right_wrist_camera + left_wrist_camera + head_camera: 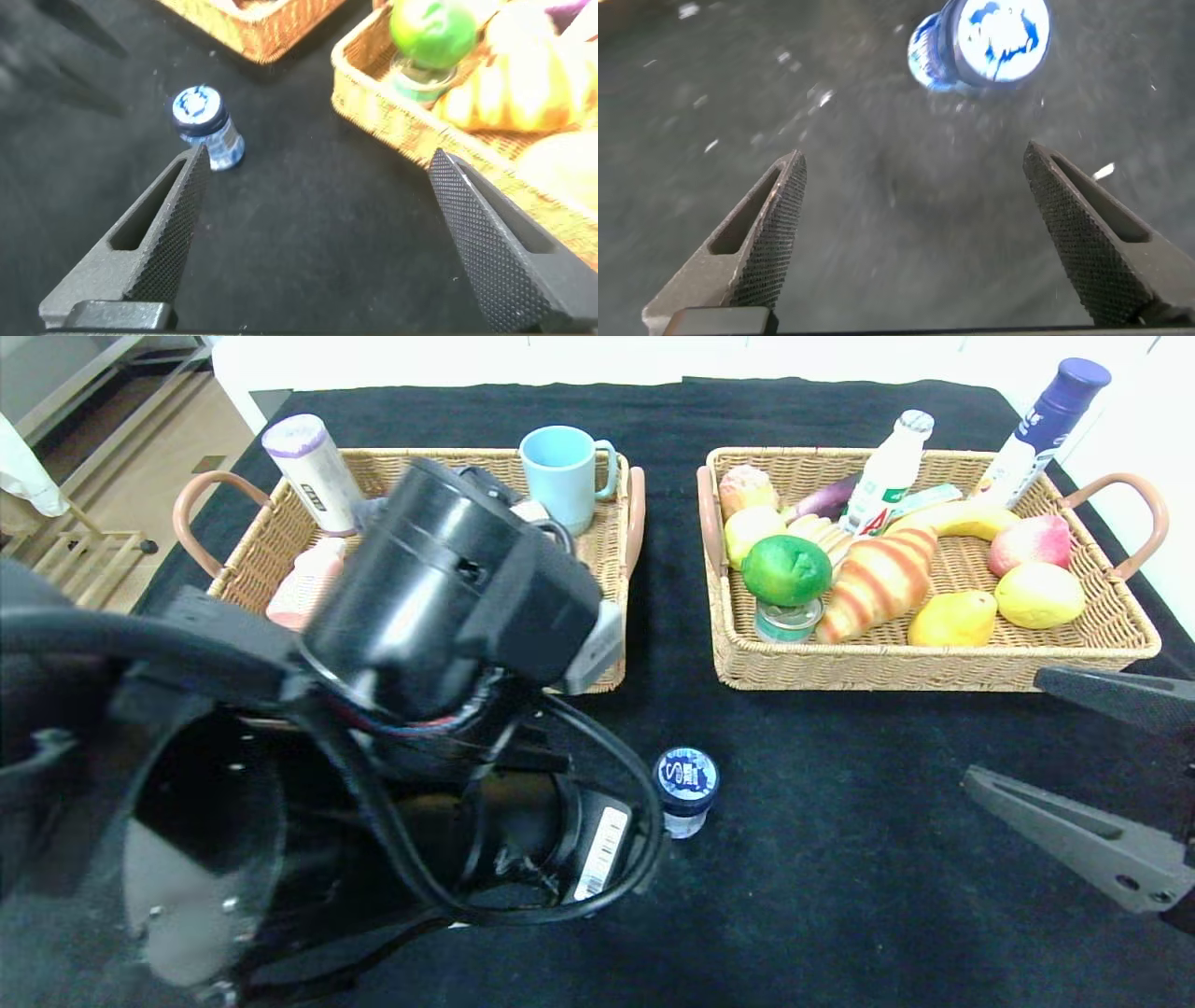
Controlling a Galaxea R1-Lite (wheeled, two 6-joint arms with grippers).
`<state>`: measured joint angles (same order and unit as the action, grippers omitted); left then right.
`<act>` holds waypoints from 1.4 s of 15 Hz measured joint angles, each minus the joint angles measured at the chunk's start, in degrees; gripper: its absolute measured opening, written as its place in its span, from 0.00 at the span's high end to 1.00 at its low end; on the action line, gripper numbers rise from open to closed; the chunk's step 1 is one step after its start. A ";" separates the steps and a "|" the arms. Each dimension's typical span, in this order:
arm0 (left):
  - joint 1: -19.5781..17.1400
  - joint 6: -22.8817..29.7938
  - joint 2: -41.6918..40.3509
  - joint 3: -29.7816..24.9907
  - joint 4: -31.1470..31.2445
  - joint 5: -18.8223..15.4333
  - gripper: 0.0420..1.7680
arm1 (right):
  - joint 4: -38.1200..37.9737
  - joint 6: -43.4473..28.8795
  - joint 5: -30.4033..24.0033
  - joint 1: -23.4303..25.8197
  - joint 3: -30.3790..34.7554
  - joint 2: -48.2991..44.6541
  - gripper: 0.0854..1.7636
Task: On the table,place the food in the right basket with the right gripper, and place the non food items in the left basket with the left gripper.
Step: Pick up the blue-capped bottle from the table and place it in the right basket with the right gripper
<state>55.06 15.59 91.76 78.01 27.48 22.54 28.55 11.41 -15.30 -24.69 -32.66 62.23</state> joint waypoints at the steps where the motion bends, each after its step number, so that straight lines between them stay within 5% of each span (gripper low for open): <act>1: -0.02 -0.16 -2.34 -2.35 -1.22 -0.02 0.05 | -0.22 0.00 0.34 -0.34 0.06 0.50 0.03; 5: -0.50 -3.88 -10.62 -15.97 -14.56 -0.38 0.04 | -0.68 -0.34 2.62 -2.29 0.33 3.25 0.03; 10: -3.08 -16.43 -20.76 -33.80 -35.38 -6.39 0.04 | -0.39 -0.28 5.66 -3.58 0.72 6.29 0.03; 13: -3.72 -19.20 -24.59 -39.25 -38.47 -9.79 0.04 | -0.35 -0.26 6.07 -4.55 0.85 7.14 0.03; 21: -5.23 -19.16 -27.78 -41.72 -38.66 -10.19 0.03 | -0.35 -0.44 6.05 -4.97 0.94 8.30 0.03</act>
<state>49.84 -3.57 63.98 36.29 -11.18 12.35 28.20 10.97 -9.25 -29.66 -31.72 70.53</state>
